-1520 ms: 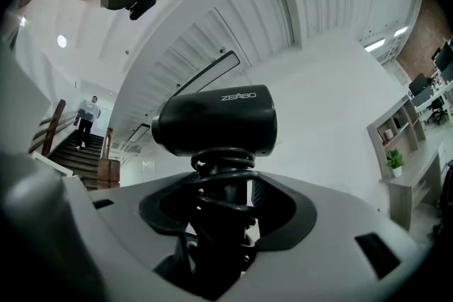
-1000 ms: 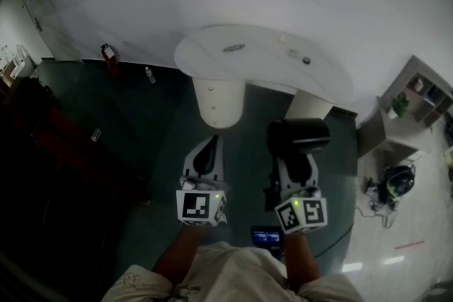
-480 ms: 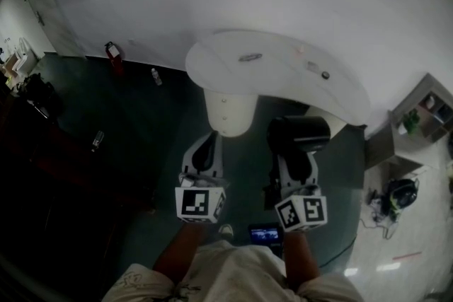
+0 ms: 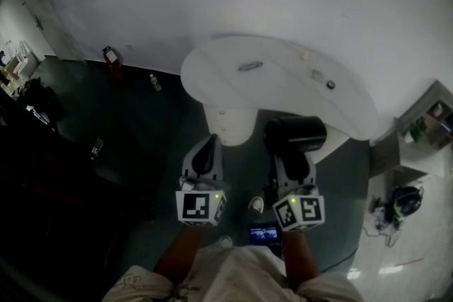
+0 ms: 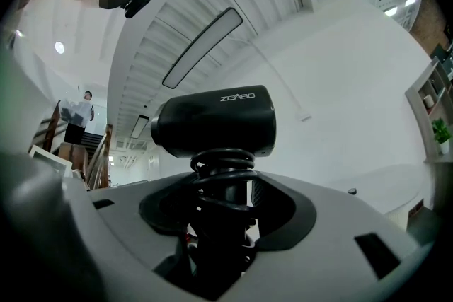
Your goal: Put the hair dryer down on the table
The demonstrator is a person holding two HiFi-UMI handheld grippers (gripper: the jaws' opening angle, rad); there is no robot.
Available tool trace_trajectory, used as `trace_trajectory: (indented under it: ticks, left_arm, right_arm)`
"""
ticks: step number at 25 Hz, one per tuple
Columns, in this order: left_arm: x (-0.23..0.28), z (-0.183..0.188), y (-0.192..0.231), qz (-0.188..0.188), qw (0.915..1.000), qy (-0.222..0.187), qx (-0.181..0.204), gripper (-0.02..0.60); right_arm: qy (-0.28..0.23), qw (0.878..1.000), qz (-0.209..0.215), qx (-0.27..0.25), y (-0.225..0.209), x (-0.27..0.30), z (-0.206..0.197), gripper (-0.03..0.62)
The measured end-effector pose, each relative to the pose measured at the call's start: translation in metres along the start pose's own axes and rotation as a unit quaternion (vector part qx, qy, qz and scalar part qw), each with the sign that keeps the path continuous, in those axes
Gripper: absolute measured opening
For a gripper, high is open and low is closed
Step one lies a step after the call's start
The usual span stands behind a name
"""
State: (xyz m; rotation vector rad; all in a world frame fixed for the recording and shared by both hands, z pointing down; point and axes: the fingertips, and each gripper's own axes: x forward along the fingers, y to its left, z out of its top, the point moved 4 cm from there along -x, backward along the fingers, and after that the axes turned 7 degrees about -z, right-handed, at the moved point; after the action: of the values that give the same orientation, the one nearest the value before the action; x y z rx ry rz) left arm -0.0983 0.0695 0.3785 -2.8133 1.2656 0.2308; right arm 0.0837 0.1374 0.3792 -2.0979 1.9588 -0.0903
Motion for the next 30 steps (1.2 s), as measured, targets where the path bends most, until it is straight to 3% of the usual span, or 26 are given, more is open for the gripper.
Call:
trace_trajectory:
  ticks: [12, 16, 21, 25, 30]
  left_arm:
    - [0.149, -0.012, 0.002, 0.031, 0.9994, -0.001, 0.013, -0.003]
    - [0.189, -0.021, 0.001, 0.044, 0.9987, 0.016, 0.020, -0.003]
    - [0.213, -0.028, 0.005, 0.059, 0.9976, 0.011, 0.034, -0.003]
    - [0.228, -0.034, 0.015, 0.074, 0.9967, 0.022, 0.023, -0.003]
    - [0.253, -0.045, 0.038, 0.083, 0.9963, 0.006, 0.025, -0.003]
  right_arm:
    - [0.020, 0.999, 0.033, -0.003, -0.084, 0.134, 0.004, 0.233]
    - [0.025, 0.998, 0.048, -0.006, -0.111, 0.167, 0.008, 0.233]
    - [0.030, 0.998, 0.056, -0.007, -0.134, 0.193, 0.008, 0.233]
    - [0.035, 0.997, 0.063, -0.004, -0.138, 0.216, 0.006, 0.233]
    - [0.040, 0.996, 0.077, -0.012, -0.137, 0.251, -0.004, 0.233]
